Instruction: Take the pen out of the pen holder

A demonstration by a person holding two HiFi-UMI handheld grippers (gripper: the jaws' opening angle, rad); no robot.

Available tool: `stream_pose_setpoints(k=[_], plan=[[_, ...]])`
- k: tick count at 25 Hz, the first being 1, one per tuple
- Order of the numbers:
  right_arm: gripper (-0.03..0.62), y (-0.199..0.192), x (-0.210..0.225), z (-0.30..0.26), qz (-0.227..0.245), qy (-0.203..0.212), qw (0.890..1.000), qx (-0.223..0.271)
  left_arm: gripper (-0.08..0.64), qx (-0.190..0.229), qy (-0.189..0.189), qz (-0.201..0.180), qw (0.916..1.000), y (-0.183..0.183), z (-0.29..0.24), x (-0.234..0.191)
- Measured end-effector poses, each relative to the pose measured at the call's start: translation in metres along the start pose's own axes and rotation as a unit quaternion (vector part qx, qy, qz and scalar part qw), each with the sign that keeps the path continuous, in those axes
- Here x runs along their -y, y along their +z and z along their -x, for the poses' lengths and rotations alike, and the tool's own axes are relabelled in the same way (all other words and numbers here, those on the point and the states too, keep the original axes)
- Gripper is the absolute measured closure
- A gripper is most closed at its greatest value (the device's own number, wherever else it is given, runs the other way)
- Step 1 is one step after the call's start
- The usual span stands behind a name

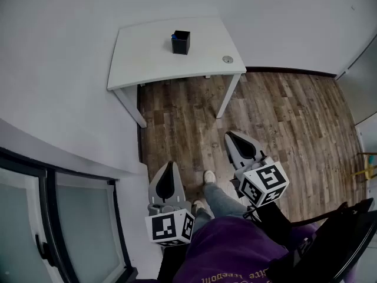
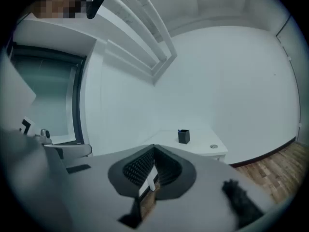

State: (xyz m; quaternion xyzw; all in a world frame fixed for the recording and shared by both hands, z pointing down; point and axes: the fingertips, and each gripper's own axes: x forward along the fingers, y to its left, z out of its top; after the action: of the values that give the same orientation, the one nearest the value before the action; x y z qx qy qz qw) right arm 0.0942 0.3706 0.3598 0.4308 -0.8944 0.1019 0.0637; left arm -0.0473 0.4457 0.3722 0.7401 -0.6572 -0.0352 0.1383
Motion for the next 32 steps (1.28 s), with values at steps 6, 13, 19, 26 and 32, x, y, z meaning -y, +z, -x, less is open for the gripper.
stream_pose_setpoints(k=[6,13,19,26,32], plan=[[0.581,0.008,0.024,-0.026,-0.003,0.006,1.0,0.001,0.555,0.0,-0.003,-0.011,0.9999,0.004,-0.036,0.003],[0.581,0.021,0.06,-0.064,-0.008,0.019,1.0,0.004,0.555,0.002,0.005,-0.018,0.9998,0.015,-0.09,0.008],[0.581,0.031,0.084,-0.091,-0.008,0.038,0.999,0.002,0.555,0.006,0.018,-0.02,0.9996,0.023,-0.129,0.011],[0.581,0.04,0.11,-0.111,-0.005,0.056,0.998,0.001,0.555,0.007,0.032,-0.02,0.9993,0.026,-0.161,0.021],[0.581,0.041,0.121,-0.122,-0.007,0.066,0.998,0.001,0.555,0.007,0.047,-0.028,0.9985,0.028,-0.176,0.02]])
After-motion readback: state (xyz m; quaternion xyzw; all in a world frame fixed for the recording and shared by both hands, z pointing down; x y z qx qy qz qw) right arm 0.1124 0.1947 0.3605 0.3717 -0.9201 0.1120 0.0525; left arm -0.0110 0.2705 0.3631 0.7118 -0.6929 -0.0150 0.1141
